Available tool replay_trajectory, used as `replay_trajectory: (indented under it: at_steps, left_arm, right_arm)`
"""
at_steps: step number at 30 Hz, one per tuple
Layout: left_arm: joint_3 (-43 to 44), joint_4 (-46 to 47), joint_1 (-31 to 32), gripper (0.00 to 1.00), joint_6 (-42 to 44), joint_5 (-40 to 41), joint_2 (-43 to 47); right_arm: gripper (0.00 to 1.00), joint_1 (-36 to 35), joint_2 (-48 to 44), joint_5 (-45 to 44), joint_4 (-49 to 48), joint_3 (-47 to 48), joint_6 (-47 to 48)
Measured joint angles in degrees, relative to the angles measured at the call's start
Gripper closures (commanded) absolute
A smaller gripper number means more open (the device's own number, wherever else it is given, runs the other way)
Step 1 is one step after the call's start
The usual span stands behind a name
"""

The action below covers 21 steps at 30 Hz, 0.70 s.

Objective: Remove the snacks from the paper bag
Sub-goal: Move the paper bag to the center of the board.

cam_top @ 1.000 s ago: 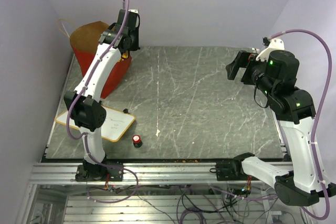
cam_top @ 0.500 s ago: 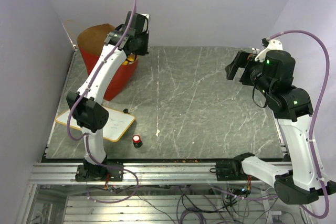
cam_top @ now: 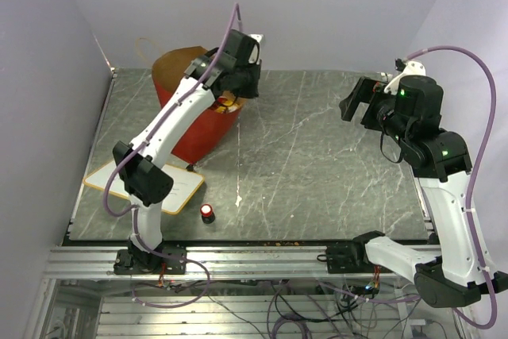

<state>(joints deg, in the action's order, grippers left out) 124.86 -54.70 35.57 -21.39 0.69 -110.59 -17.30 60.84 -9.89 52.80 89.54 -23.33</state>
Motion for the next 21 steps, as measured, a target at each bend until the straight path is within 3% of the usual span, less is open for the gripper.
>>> replay_trajectory:
  at_steps: [21]
  left_arm:
    - [-4.24, 7.61, 30.49, 0.93, -12.48, -0.72, 0.26]
  right_arm:
    - [0.00, 0.00, -1.42, -2.64, 2.40, -1.07, -3.48]
